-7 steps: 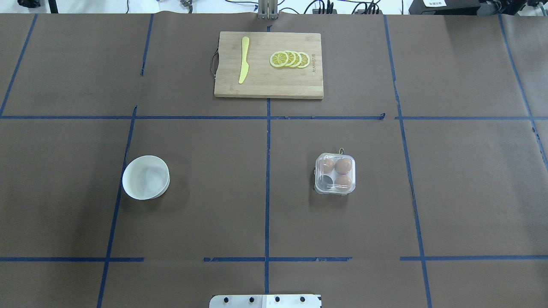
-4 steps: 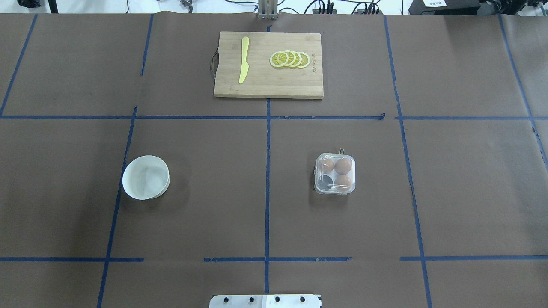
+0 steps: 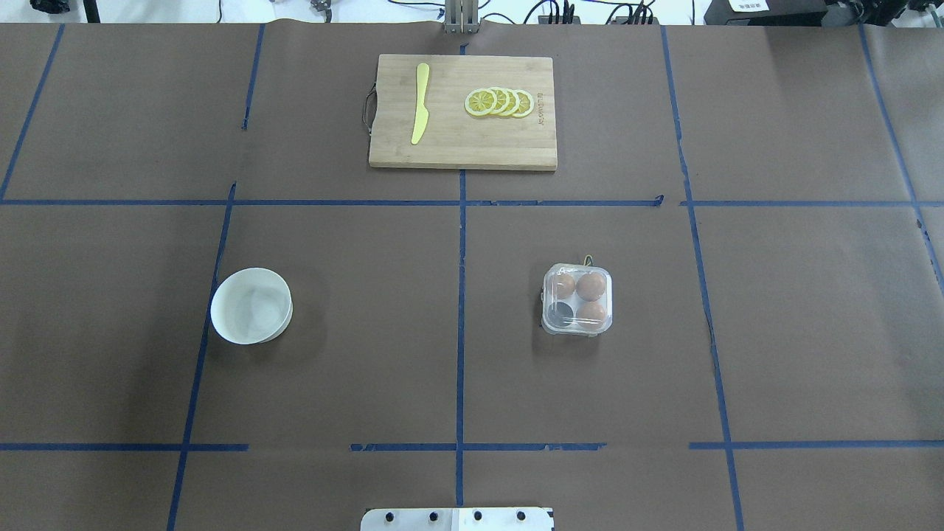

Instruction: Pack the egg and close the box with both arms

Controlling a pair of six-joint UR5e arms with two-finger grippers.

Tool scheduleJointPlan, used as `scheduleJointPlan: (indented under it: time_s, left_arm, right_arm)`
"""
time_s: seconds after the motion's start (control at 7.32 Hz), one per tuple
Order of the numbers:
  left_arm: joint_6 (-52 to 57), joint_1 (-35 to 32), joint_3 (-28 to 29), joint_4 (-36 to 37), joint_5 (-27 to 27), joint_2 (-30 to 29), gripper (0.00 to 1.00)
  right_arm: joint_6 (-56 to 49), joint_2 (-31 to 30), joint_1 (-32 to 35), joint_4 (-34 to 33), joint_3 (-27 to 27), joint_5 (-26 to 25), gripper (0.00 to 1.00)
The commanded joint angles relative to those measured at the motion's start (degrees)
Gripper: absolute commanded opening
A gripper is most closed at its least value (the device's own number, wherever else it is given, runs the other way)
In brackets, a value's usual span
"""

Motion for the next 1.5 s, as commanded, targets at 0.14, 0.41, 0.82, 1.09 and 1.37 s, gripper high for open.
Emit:
scheduleJointPlan:
  time_s: [0.14,0.41,0.82,1.09,1.37]
  left_arm:
    - [-1.0,0.0,0.6,-1.0,-0.1,0.0,1.0]
    - [-4.0,0.0,0.4,0.0,0.2,0.1,1.0]
    - [-3.9,0.0,0.5,0.1,0.2,2.0,1.0]
    - [-3.7,0.1,0.2,2.5,0.2,2.1,1.0]
    - [-3.7,0.1,0.1,2.6,0.1,2.1,1.0]
  right_arm:
    - [0.0,0.0,-0.1,0.0,-0.1,0.0,1.0]
    - [0.0,1.0,-0.1,0.1,-0.2,-0.1,1.0]
    - [5.6,1.9,0.0,4.5,-0.7,-0.1,1.0]
    - [6.5,1.6,0.0,5.7,-1.1,-0.1,1.0]
    - [6.6,1.7,0.0,5.7,-1.1,-0.1,1.0]
